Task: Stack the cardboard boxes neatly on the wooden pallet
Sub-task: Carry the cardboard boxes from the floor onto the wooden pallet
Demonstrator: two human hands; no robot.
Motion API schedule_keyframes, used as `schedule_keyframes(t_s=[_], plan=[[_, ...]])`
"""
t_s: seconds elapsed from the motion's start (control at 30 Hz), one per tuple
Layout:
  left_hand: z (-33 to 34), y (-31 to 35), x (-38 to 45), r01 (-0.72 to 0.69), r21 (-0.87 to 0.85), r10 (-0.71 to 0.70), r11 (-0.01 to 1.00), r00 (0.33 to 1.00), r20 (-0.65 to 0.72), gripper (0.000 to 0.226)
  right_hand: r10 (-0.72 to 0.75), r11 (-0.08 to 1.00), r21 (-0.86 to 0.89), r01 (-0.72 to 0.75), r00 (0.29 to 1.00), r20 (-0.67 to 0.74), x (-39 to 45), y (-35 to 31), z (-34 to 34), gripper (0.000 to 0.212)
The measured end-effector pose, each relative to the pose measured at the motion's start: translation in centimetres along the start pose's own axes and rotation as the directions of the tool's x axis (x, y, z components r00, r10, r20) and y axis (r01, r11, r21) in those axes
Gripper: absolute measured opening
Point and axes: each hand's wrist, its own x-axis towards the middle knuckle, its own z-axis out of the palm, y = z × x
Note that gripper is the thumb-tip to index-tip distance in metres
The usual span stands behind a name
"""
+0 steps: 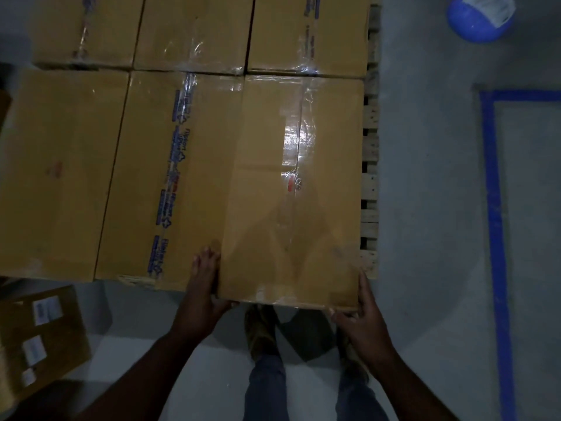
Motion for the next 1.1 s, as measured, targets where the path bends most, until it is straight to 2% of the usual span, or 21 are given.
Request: schedule_keyframes(t_s=[0.1,0.17,0.23,0.33,0.47,0.53,0.67,0.77,0.8,0.87,0.93,1.0,1.1], plan=[[0.6,0.6,0.4,-0.005,0.074,0.007,0.997,1.0,-0.017,0.108,-0.077,0.979,-0.184,0.087,0.995,0.057,1.1,-0.5,0.5,0.11],[0.9,0.7,0.7,-0.018,0.156,0.02,0.988,1.0,-0.01,0.111,-0.139,0.928,-0.34,0.152,0.988,0.062,1.9,-0.1,0.7,0.111],[1.0,0.9,1.0,-0.02,0.234,0.021,0.972,1.0,-0.001,0.114,-0.14,0.883,-0.444,0.151,0.988,0.058,2.2,0.2,1.0,0.106],[1.1,0.7,1.2,-0.028,0.322,0.029,0.946,1.0,0.002,0.111,-0.151,0.842,-0.514,0.16,0.987,0.059,2.3,0.9,1.1,0.103],[1.4,0.3,1.4,-0.034,0.374,0.034,0.927,0.999,0.007,0.105,-0.247,0.774,-0.584,0.246,0.966,0.079,2.6,1.8,1.2,0.111],[1.6,0.2,1.4,-0.028,0.381,0.028,0.924,1.0,0.006,0.103,-0.266,0.765,-0.597,0.243,0.963,0.051,2.6,1.9,1.6,0.11],[1.6,0.4,1.3,-0.041,0.377,0.033,0.925,0.999,0.029,0.103,-0.227,0.691,-0.697,0.193,0.973,0.044,2.5,1.4,1.8,0.109],[0.7,1.3,1.2,-0.019,0.333,-0.005,0.943,0.997,0.071,0.104,-0.071,0.58,-0.81,0.089,0.996,0.059,1.7,-0.6,1.8,0.121],[0.2,2.0,0.9,-0.024,0.298,0.0,0.954,0.997,0.081,0.1,-0.049,0.574,-0.815,0.079,0.997,0.062,1.0,-1.7,2.1,0.12],[-1.0,4.3,-0.4,-0.019,0.192,0.012,0.981,0.999,0.036,0.087,-0.134,0.667,-0.726,0.166,0.986,0.102,-1.0,-4.5,2.8,0.107],[-2.7,8.1,-3.3,-0.013,0.037,0.016,0.999,0.997,-0.07,0.071,-0.241,0.793,-0.55,0.262,0.964,0.112,-4.2,-7.7,3.4,0.087],[-4.3,11.6,-6.8,-0.054,-0.109,0.037,0.993,0.988,-0.153,0.056,-0.284,0.871,-0.392,0.296,0.955,0.089,-7.7,-10.8,3.6,0.067],[-7.3,15.3,-14.7,-0.078,-0.273,0.02,0.959,0.977,-0.211,0.04,-0.317,0.893,-0.306,0.33,0.944,0.094,-14.3,-15.1,3.2,0.039]])
